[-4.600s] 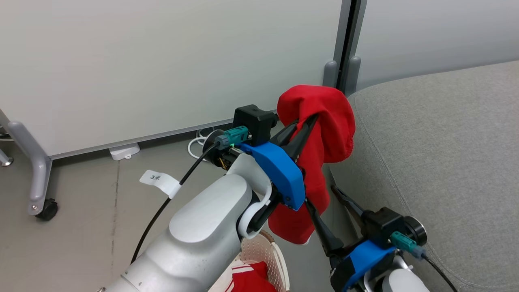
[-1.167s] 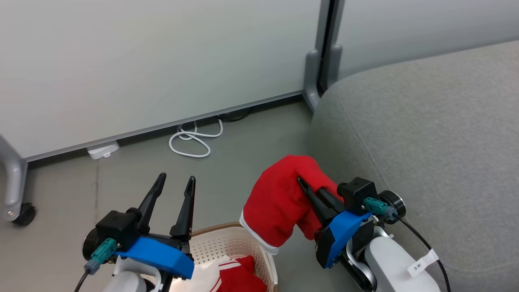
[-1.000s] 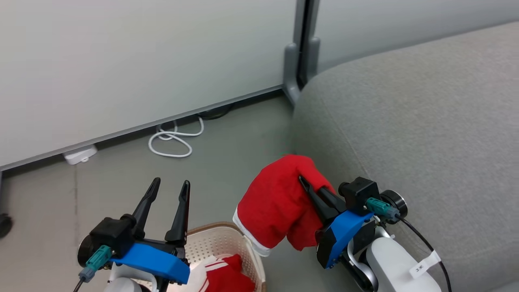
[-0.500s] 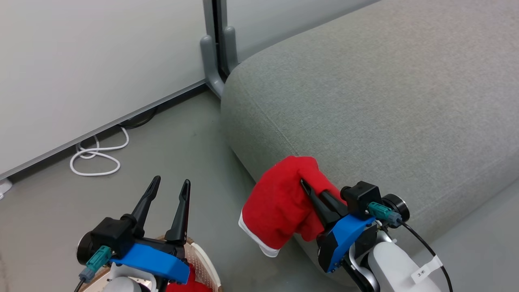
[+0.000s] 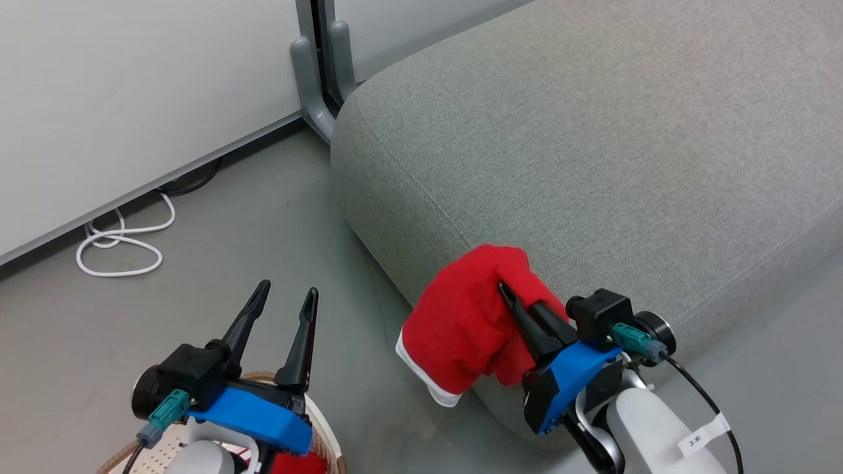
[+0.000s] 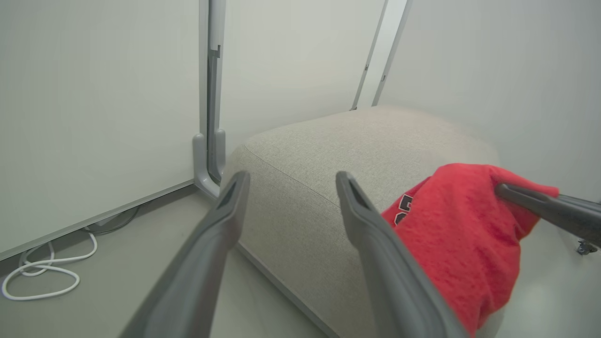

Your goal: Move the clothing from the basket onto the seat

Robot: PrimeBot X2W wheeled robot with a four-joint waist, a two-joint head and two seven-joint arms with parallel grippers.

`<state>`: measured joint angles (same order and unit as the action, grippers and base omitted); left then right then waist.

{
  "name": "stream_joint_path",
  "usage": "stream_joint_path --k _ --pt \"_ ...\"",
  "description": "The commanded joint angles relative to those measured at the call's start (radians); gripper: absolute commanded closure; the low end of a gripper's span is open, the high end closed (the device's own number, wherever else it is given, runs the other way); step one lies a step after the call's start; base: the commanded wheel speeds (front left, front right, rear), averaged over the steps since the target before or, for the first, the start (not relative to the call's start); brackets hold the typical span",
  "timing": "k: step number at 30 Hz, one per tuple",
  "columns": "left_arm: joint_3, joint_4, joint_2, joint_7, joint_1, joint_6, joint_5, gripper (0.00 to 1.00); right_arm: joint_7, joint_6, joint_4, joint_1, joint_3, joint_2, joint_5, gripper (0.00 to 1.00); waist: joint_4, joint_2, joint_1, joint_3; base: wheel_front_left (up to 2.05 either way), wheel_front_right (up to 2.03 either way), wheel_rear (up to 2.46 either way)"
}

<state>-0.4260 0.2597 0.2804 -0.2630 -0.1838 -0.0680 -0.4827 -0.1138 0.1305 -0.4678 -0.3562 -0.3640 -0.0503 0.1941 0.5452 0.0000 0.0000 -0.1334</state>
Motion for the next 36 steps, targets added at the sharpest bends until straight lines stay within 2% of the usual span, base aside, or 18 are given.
stream_joint_path --k 1,6,12,15,21,23,27,31,36 --pt "0.005 -0.002 0.006 -0.003 -0.008 0.003 0.001 0.0 0.005 0.0 0.008 -0.022 0.002 0.0 -0.007 1.0 0.0 0.0 0.0 -0.009 0.0 0.0 0.0" --pt "0.002 -0.039 0.029 0.024 -0.041 0.013 0.02 0.0 0.02 0.0 0.033 -0.12 0.052 0.0 -0.01 1.0 -0.039 0.0 0.0 -0.098 0.0 0.0 0.0" --pt "0.01 -0.129 0.085 0.08 -0.102 0.018 0.049 0.0 0.054 0.0 0.079 -0.294 0.181 -0.012 -0.005 1.0 -0.098 0.0 0.0 -0.272 0.0 0.0 0.0" --pt "0.012 -0.187 0.114 0.122 -0.135 0.022 0.06 0.0 0.076 0.0 0.104 -0.394 0.245 -0.048 0.022 1.0 -0.124 0.0 0.0 -0.372 0.0 0.0 0.0" --pt "0.025 -0.334 0.187 0.218 -0.205 0.031 0.1 0.0 0.13 0.0 0.158 -0.591 0.38 -0.176 0.106 1.0 -0.161 0.0 0.0 -0.587 0.0 0.0 0.0" --pt "0.031 -0.394 0.208 0.247 -0.222 0.035 0.112 0.0 0.137 0.0 0.158 -0.646 0.455 -0.208 0.139 1.0 -0.168 0.0 0.0 -0.649 0.0 0.0 0.0" --pt "0.049 -0.496 0.245 0.283 -0.233 0.052 0.129 0.0 0.152 0.0 0.113 -0.738 0.58 -0.26 0.149 1.0 -0.183 0.0 0.0 -0.738 0.0 0.0 0.0" --pt "0.058 -0.569 0.267 0.302 -0.213 0.069 0.143 0.0 0.149 0.0 0.026 -0.789 0.693 -0.29 0.129 1.0 -0.19 0.0 0.0 -0.779 0.0 0.0 0.0" --pt "0.064 -0.608 0.276 0.306 -0.192 0.084 0.145 0.0 0.136 0.0 -0.106 -0.804 0.788 -0.279 0.114 1.0 -0.204 0.0 0.0 -0.801 0.0 0.0 0.0"
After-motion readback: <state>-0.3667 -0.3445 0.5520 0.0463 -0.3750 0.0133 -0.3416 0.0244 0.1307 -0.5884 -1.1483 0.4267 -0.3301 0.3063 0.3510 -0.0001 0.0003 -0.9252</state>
